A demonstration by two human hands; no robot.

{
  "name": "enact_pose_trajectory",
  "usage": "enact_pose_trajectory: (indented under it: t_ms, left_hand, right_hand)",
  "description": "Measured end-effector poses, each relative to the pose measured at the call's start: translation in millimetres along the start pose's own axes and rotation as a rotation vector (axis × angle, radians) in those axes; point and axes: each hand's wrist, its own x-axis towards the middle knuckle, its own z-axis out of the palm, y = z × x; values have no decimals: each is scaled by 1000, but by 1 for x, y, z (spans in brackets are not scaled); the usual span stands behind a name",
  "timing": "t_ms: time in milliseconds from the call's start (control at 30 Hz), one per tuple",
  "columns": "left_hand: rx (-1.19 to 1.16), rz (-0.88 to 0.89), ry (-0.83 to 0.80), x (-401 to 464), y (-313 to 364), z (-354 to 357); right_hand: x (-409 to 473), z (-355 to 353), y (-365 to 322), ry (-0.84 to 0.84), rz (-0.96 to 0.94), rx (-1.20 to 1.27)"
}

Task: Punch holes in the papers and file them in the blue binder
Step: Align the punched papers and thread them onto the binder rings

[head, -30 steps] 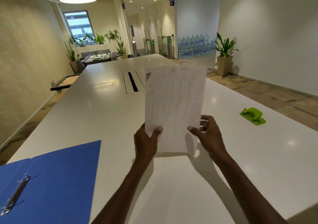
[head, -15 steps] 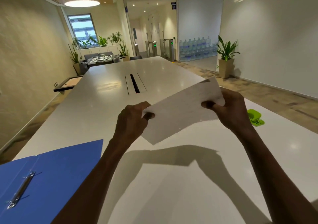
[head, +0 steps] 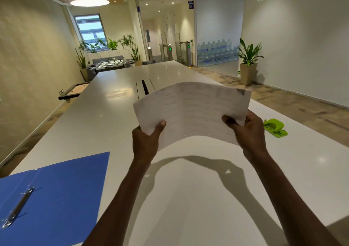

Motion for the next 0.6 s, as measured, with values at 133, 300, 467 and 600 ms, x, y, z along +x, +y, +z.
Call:
enact_pose_trajectory:
  t_ms: [133, 300, 467, 600]
  left_hand:
    - [73, -115, 44, -20, -40, 15]
    - [25, -274, 9, -39, -78, 22]
    - [157, -193, 11, -29, -70, 22]
    - [220, -212, 12, -26, -79, 19]
  right_hand:
    - [-27, 9, 37, -42, 28, -152]
    - [-58, 8, 73, -147, 177, -195]
    - [-50, 6, 71, -111, 229, -189]
    - [-59, 8, 80, -151, 247, -210]
